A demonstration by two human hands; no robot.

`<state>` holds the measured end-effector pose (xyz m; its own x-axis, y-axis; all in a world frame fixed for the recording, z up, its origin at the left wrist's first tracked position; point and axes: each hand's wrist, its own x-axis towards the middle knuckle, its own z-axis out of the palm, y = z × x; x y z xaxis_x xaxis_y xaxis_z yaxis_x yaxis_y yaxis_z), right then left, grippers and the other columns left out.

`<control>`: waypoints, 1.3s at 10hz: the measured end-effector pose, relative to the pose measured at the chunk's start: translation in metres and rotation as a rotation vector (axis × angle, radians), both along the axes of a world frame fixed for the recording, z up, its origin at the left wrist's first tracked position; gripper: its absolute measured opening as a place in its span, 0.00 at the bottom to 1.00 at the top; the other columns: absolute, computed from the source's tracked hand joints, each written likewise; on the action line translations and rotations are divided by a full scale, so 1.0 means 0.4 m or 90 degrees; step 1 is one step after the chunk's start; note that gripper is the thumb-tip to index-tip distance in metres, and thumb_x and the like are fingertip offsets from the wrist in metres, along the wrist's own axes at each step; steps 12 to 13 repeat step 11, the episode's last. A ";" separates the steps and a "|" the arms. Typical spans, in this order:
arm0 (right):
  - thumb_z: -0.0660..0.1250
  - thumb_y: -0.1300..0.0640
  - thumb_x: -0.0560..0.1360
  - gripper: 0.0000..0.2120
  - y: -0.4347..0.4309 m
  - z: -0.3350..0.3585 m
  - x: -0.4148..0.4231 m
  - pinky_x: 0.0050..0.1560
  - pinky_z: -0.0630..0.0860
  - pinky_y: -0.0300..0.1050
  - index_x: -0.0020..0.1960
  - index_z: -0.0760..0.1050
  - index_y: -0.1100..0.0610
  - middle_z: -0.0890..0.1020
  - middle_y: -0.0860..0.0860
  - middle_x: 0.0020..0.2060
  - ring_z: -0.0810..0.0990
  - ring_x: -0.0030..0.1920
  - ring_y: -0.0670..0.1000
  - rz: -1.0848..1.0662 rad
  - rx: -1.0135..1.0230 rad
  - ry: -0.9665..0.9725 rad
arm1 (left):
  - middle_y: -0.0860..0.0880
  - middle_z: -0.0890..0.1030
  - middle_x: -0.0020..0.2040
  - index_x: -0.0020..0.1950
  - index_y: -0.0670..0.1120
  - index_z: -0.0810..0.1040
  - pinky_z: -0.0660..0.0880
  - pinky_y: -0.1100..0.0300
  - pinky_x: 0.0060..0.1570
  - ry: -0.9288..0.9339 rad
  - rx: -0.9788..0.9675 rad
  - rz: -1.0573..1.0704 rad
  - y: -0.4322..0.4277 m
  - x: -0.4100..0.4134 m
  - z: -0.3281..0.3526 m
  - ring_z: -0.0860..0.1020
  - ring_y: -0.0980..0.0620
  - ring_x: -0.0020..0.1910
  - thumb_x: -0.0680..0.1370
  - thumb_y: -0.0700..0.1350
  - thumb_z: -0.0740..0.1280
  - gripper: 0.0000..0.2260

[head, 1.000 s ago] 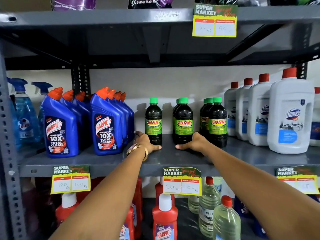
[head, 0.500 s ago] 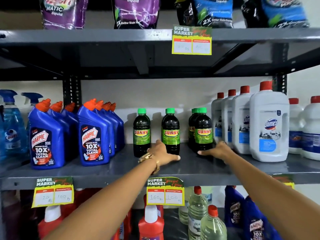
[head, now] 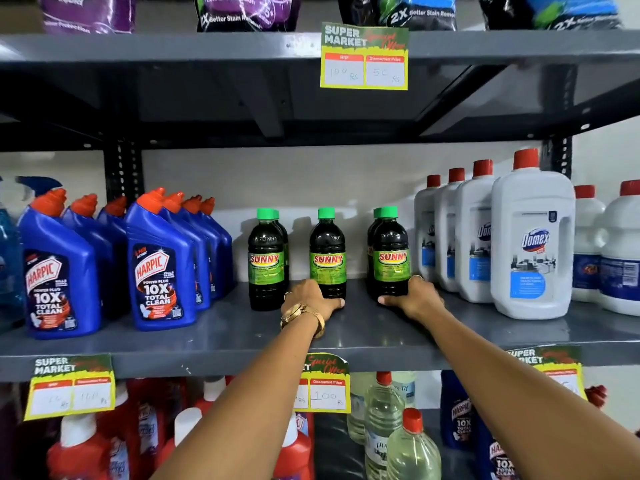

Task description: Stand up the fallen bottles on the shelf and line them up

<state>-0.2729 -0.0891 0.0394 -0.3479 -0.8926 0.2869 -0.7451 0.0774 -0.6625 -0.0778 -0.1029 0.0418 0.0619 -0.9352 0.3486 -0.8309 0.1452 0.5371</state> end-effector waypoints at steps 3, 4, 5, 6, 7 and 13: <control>0.72 0.39 0.68 0.36 -0.010 -0.003 0.009 0.65 0.71 0.57 0.65 0.69 0.61 0.77 0.60 0.63 0.73 0.65 0.62 -0.012 0.018 0.073 | 0.44 0.79 0.59 0.57 0.44 0.75 0.75 0.53 0.52 0.015 0.003 0.003 0.007 -0.001 0.002 0.76 0.40 0.57 0.69 0.60 0.73 0.25; 0.71 0.38 0.68 0.36 -0.007 -0.003 0.011 0.66 0.69 0.56 0.66 0.68 0.61 0.76 0.61 0.64 0.72 0.66 0.62 -0.022 0.024 0.072 | 0.44 0.79 0.59 0.57 0.44 0.75 0.75 0.53 0.53 0.014 0.004 0.000 0.009 -0.001 0.002 0.77 0.41 0.57 0.69 0.60 0.72 0.25; 0.71 0.38 0.69 0.36 -0.011 -0.007 0.007 0.66 0.69 0.55 0.66 0.68 0.61 0.76 0.60 0.64 0.72 0.66 0.62 -0.023 0.027 0.064 | 0.44 0.79 0.59 0.57 0.44 0.75 0.75 0.53 0.52 0.011 0.010 0.000 0.009 0.000 -0.001 0.77 0.41 0.57 0.70 0.60 0.72 0.24; 0.71 0.38 0.69 0.36 -0.015 -0.009 0.003 0.66 0.69 0.55 0.67 0.68 0.61 0.76 0.60 0.65 0.72 0.66 0.62 -0.023 0.031 0.064 | 0.44 0.79 0.58 0.57 0.45 0.75 0.75 0.53 0.52 0.018 0.008 0.001 0.006 0.001 -0.003 0.77 0.41 0.57 0.69 0.59 0.73 0.24; 0.71 0.38 0.68 0.37 -0.017 -0.009 0.005 0.66 0.69 0.55 0.66 0.68 0.60 0.76 0.60 0.64 0.72 0.66 0.62 -0.030 0.031 0.066 | 0.44 0.79 0.58 0.57 0.45 0.76 0.76 0.53 0.53 0.028 0.008 -0.002 0.004 0.001 -0.002 0.77 0.41 0.56 0.68 0.59 0.73 0.25; 0.72 0.41 0.70 0.21 0.192 0.057 0.028 0.44 0.78 0.39 0.59 0.78 0.50 0.85 0.48 0.51 0.83 0.46 0.44 0.232 -0.519 -0.342 | 0.42 0.69 0.69 0.72 0.46 0.64 0.67 0.49 0.67 -0.044 0.021 -0.104 0.083 0.044 0.002 0.67 0.41 0.67 0.67 0.61 0.72 0.39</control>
